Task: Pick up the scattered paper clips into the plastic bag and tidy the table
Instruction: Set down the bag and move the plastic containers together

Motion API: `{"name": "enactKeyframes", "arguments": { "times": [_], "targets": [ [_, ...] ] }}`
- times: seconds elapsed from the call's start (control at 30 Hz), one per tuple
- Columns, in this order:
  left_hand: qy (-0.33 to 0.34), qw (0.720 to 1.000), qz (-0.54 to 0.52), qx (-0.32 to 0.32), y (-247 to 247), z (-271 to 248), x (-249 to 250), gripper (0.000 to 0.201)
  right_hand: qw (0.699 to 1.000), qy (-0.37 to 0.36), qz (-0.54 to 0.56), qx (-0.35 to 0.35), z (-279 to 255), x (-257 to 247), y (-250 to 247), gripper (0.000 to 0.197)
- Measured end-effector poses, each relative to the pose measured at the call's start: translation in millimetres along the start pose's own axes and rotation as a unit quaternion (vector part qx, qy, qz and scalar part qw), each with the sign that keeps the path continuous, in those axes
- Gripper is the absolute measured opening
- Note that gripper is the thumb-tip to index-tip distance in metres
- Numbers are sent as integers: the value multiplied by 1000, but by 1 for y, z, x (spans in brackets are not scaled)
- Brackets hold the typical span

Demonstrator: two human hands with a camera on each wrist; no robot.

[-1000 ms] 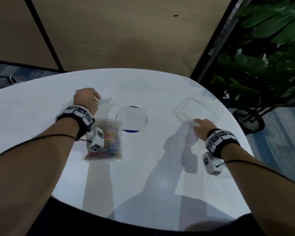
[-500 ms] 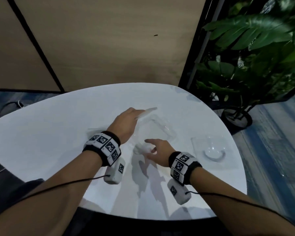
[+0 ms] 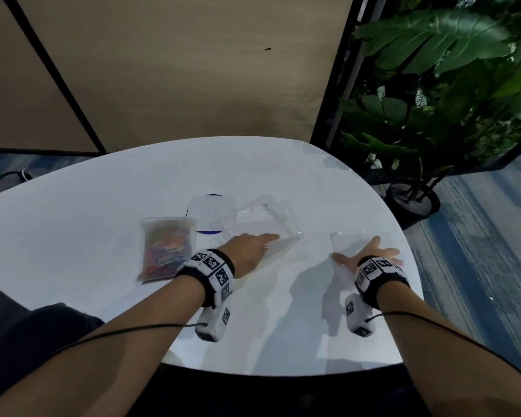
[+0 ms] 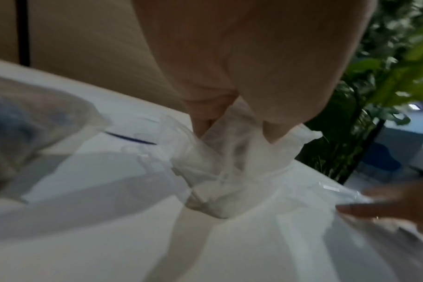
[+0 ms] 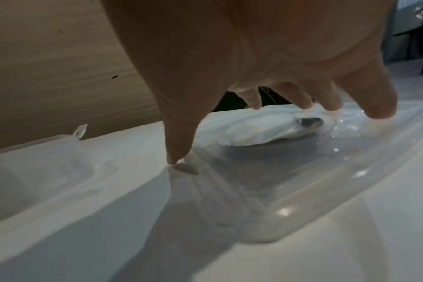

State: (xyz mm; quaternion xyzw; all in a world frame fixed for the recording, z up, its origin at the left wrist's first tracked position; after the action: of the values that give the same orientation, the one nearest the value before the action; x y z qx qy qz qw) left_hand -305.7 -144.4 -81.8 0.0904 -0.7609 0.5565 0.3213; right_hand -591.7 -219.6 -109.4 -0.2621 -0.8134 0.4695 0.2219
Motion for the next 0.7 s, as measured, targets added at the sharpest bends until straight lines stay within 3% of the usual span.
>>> {"name": "enactKeyframes", "arguments": {
  "times": [0.17, 0.27, 0.37, 0.43, 0.53, 0.63, 0.7],
  "targets": [
    [-40, 988, -53, 138, -22, 11, -13, 42, 998, -27, 25, 52, 20, 9, -21, 113],
    [-66, 982, -35, 176, -25, 14, -24, 51, 999, 3, 41, 23, 40, 31, -25, 130],
    [-43, 984, 43, 166, -21, 22, -28, 39, 999, -5, 47, 8, 44, 36, -19, 136],
    [-24, 984, 136, 113, -14, 29, -26, 32, 999, -7, 51, 17, 41, 34, -18, 132],
    [-14, 971, 237, 31, -1, 33, -27, 39, 999, 3, 43, 4, 41, 32, -13, 125],
    [-19, 963, 269, 17, -6, 26, -25, 49, 996, -15, 77, -46, 44, 24, -17, 103],
    [-31, 967, 249, 46, -20, 18, -23, 53, 995, -53, 88, -9, 39, 10, -43, 75]
  ]
}}
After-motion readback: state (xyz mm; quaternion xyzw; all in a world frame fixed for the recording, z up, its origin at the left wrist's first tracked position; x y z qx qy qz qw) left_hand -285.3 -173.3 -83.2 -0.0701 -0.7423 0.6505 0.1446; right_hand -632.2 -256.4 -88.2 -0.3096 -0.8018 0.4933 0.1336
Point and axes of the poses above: each hand's wrist, its own z-axis towards the middle knuckle, its own y-axis out of the palm, x = y × z, the point moved 8 cm from there along z, towards the middle knuckle, and after that the axes turned 14 degrees about y, right-handed, at the moved point
